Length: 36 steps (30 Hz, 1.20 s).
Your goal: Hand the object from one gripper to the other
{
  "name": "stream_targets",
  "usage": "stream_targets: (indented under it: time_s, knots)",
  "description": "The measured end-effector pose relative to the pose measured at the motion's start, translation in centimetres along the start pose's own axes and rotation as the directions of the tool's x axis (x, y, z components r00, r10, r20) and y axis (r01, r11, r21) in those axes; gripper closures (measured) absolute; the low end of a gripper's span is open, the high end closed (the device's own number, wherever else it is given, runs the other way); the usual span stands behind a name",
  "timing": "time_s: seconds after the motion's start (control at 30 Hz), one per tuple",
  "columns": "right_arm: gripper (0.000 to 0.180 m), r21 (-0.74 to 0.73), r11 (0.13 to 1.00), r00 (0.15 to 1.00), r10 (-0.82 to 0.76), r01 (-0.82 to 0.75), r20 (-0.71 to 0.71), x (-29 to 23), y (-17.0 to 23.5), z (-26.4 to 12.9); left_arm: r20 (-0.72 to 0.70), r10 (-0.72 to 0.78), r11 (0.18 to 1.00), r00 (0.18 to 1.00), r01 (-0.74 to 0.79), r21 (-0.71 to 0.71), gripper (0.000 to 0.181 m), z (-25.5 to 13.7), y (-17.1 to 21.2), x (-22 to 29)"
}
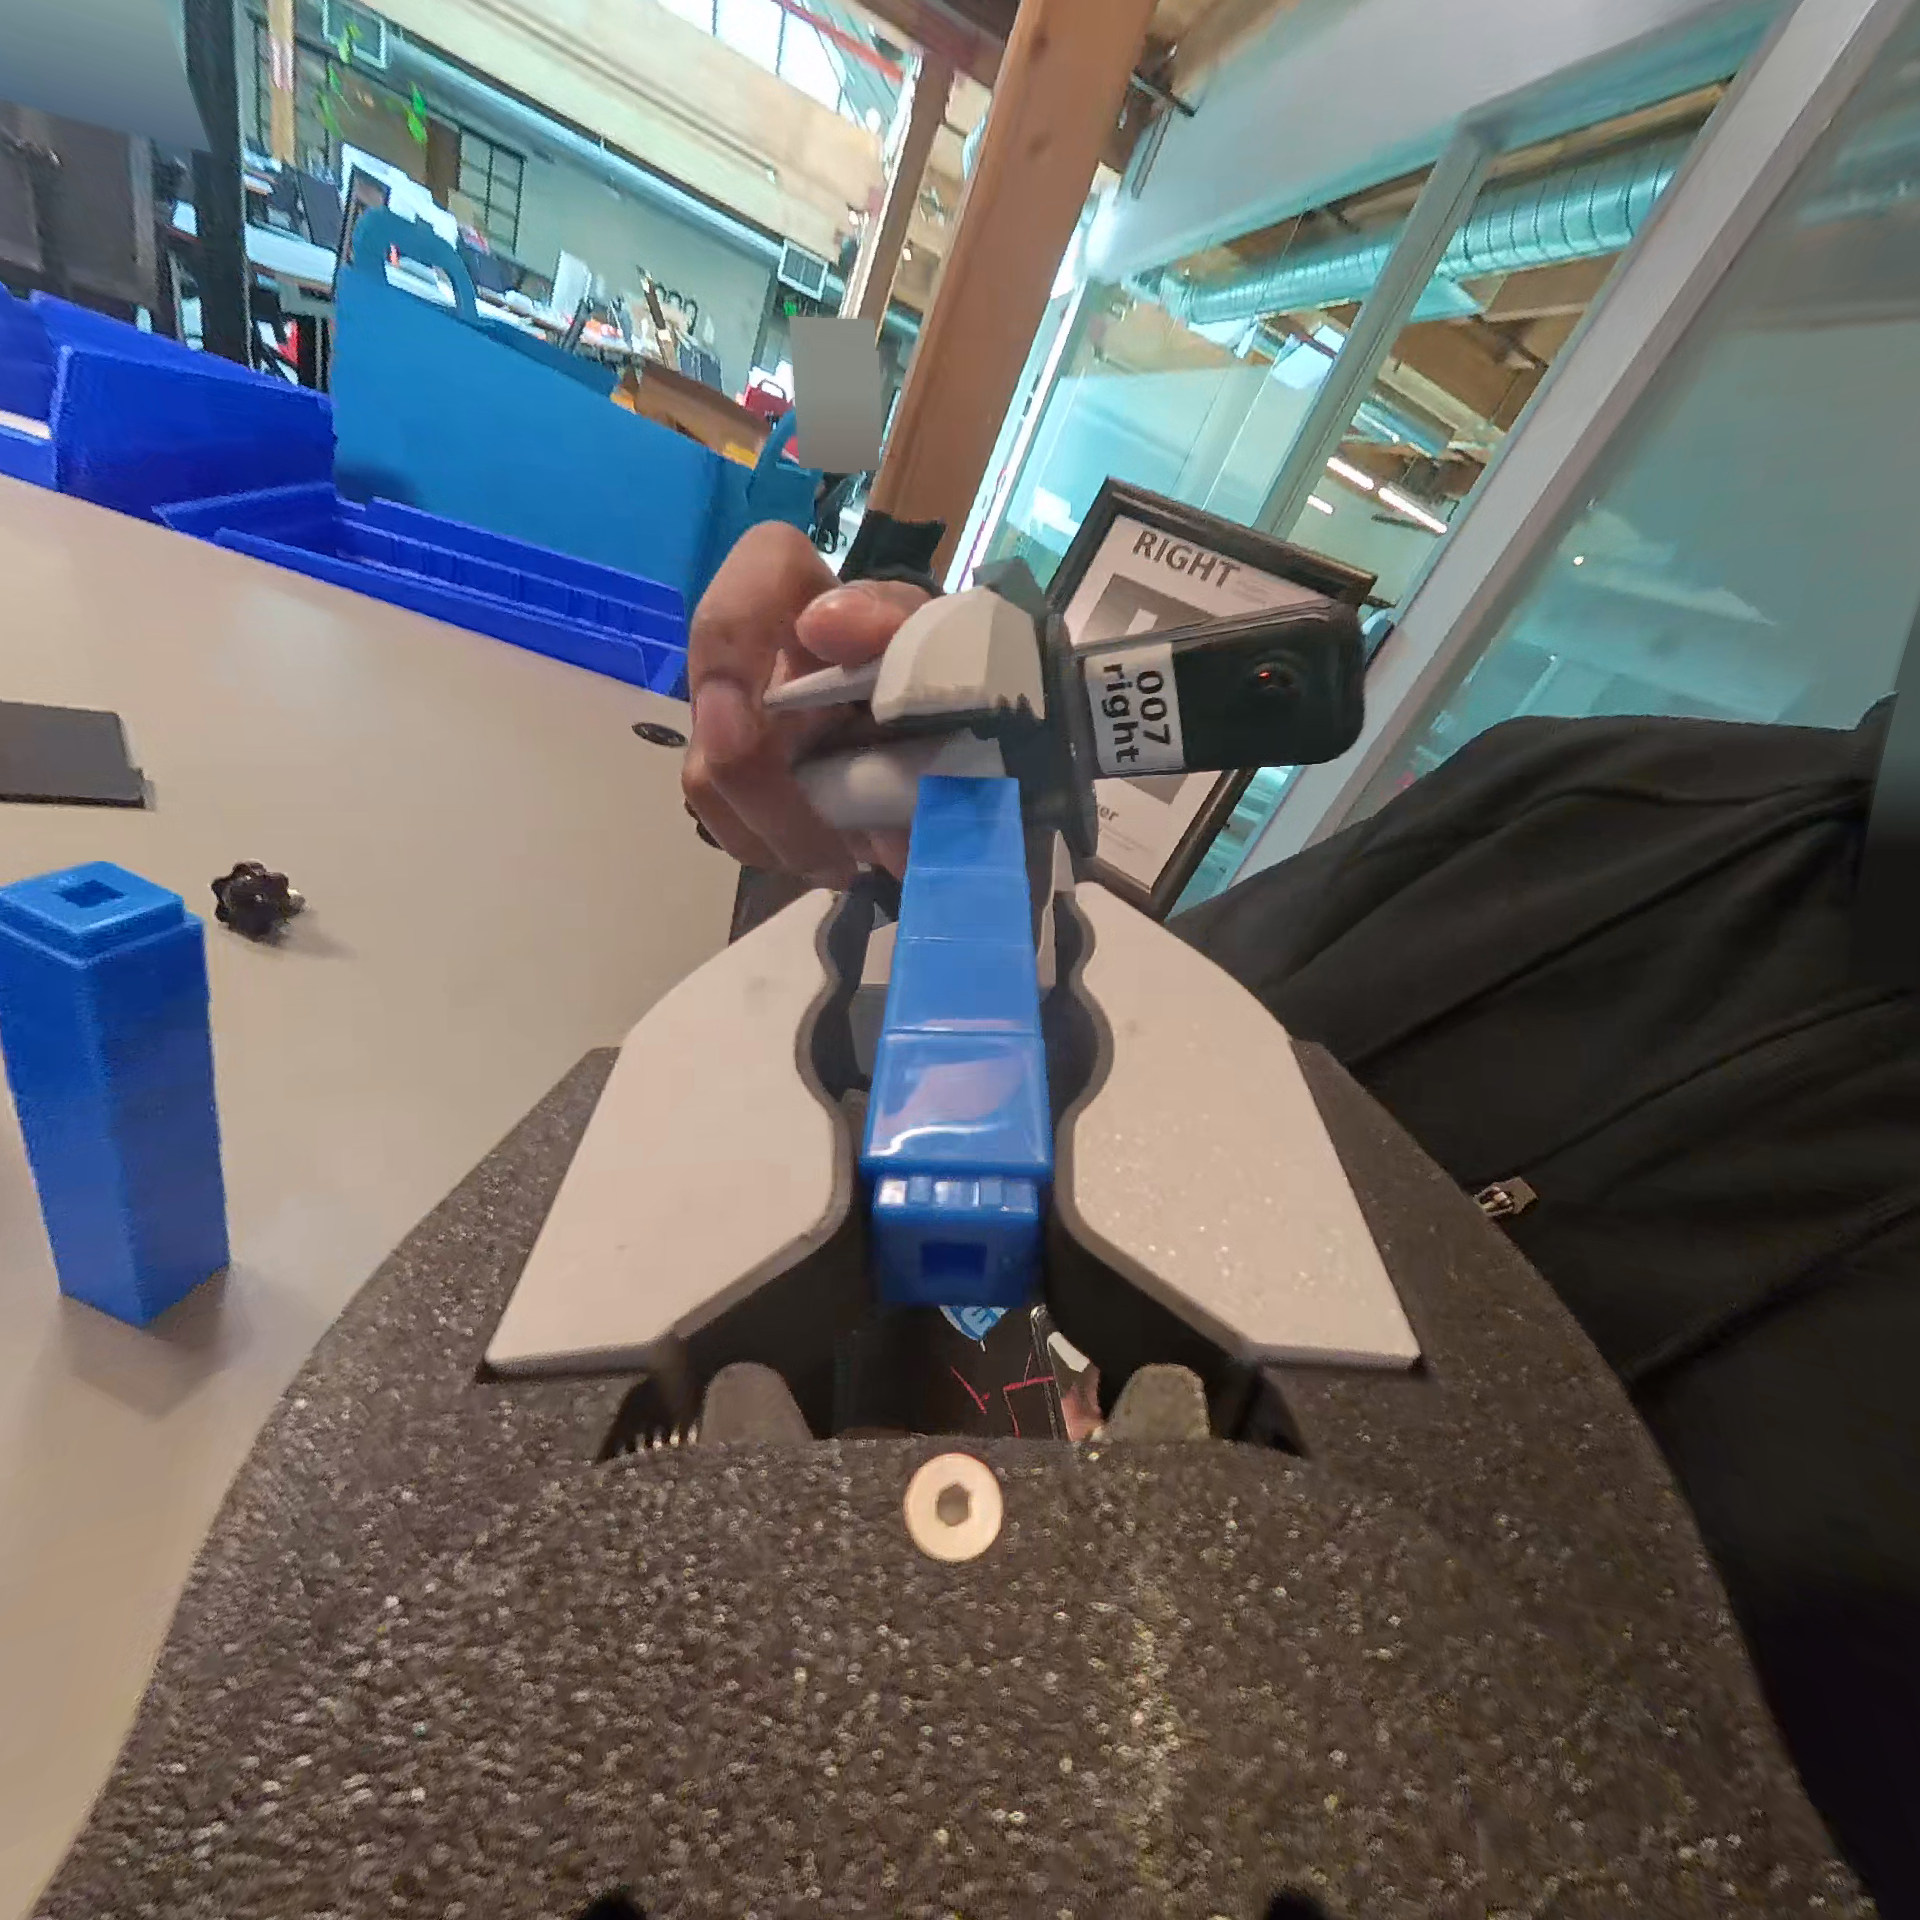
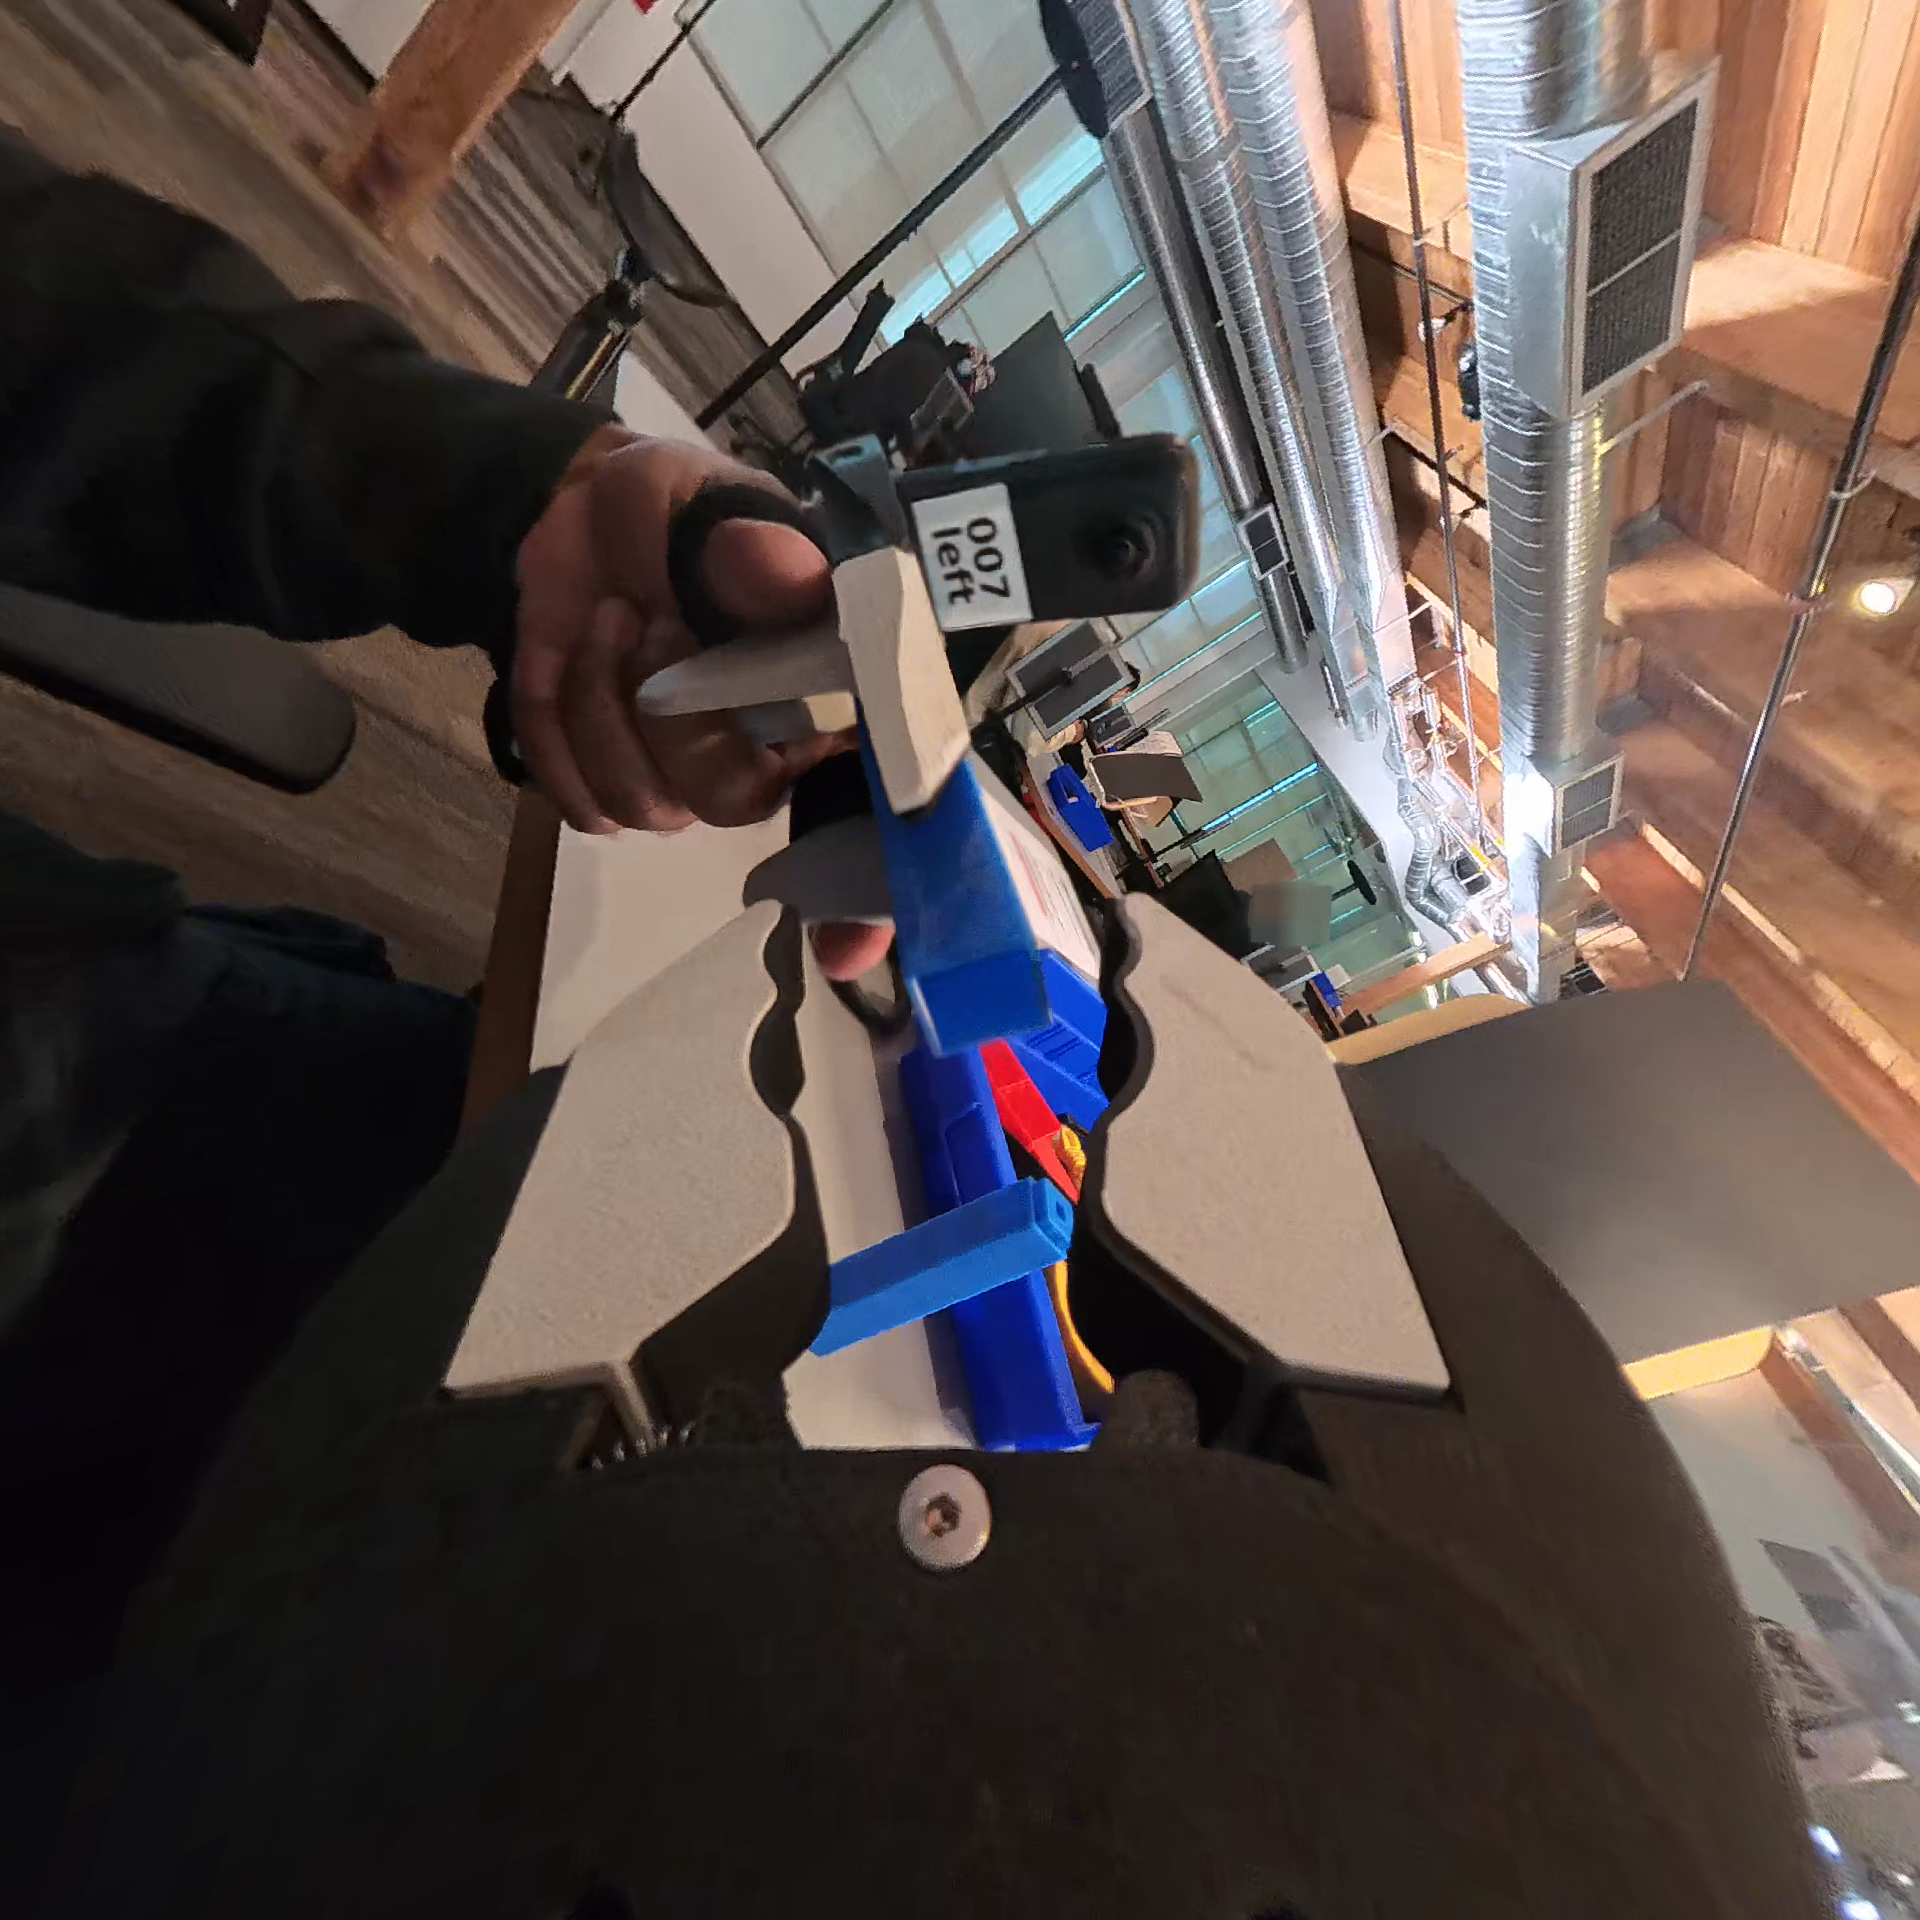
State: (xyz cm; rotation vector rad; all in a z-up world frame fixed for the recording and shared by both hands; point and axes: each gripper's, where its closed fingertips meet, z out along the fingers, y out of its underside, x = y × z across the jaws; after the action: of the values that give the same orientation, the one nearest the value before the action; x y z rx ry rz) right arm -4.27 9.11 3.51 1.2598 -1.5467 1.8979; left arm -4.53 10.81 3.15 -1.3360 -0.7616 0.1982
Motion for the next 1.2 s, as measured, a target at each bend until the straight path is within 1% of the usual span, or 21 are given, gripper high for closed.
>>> stream_targets:
  time_s: [0.13,0.3,0.5,0.6,0.63,0.7,0.73,0.8,0.87,0.9,0.93,1.03,1.1,1.2]
  knots:
    - [0.131,-0.046,0.996,0.997,-0.069,0.070,0.020,-0.8,0.4,0.6,-0.033,-0.022,0.999,0.999,0.021,-0.034,0.144,1.0,0.9,0.1]
    - [0.141,-0.056,0.995,0.996,-0.084,0.086,0.042,-1.5,0.8,1.0,-0.083,-0.068,0.995,0.994,0.062,-0.078,0.144,2.6,2.2,0.1]
    - [0.143,-0.062,0.994,0.995,-0.084,0.087,0.052,-1.6,0.9,0.9,-0.112,-0.082,0.995,0.990,0.074,-0.072,0.144,2.8,2.4,0.2]
    - [0.144,-0.082,0.995,0.997,-0.062,0.065,0.039,-1.3,1.4,1.1,-0.109,-0.046,0.998,0.993,0.041,-0.049,0.143,2.6,2.0,0.2]
    - [0.144,-0.069,0.997,0.999,-0.030,0.032,0.030,-1.0,1.3,1.0,-0.104,-0.015,0.999,0.994,0.011,-0.035,0.142,2.4,1.8,0.2]
    - [0.144,-0.035,0.998,0.998,0.057,-0.057,0.011,-0.1,1.0,0.6,-0.057,0.089,0.996,0.994,-0.089,-0.011,0.120,1.4,1.4,0.0]
    - [0.144,-0.021,0.993,0.994,0.114,-0.114,0.005,0.4,1.0,0.3,-0.009,0.164,0.986,0.986,-0.164,0.002,0.112,0.7,1.1,-0.4]
    - [0.144,0.027,0.967,0.968,0.251,-0.252,0.019,1.2,0.8,-0.2,0.102,0.336,0.939,0.936,-0.342,0.041,0.107,-0.9,0.1,-1.0]
    - [0.144,0.086,0.920,0.924,0.378,-0.382,0.061,1.5,0.3,-0.4,0.227,0.496,0.851,0.838,-0.521,0.067,0.112,-2.4,-1.1,-1.5]
    - [0.144,0.107,0.897,0.902,0.421,-0.430,0.092,1.4,0.0,-0.4,0.256,0.547,0.812,0.797,-0.579,0.070,0.115,-2.8,-1.4,-1.5]
    - [0.144,0.118,0.878,0.885,0.451,-0.463,0.119,1.3,-0.2,-0.3,0.265,0.576,0.787,0.773,-0.612,0.072,0.117,-3.1,-1.5,-1.3]
    - [0.144,0.118,0.854,0.857,0.486,-0.507,0.170,0.7,-0.5,0.0,0.236,0.612,0.762,0.755,-0.642,0.081,0.121,-2.9,-1.4,-0.4]
    - [0.144,0.112,0.848,0.848,0.494,-0.519,0.191,0.3,-0.5,0.2,0.233,0.649,0.729,0.724,-0.679,0.081,0.125,-2.5,-1.4,0.1]
    - [0.145,0.087,0.850,0.844,0.493,-0.519,0.212,-0.4,-0.3,0.5,0.218,0.680,0.711,0.700,-0.702,0.038,0.131,-1.9,-0.8,0.3]
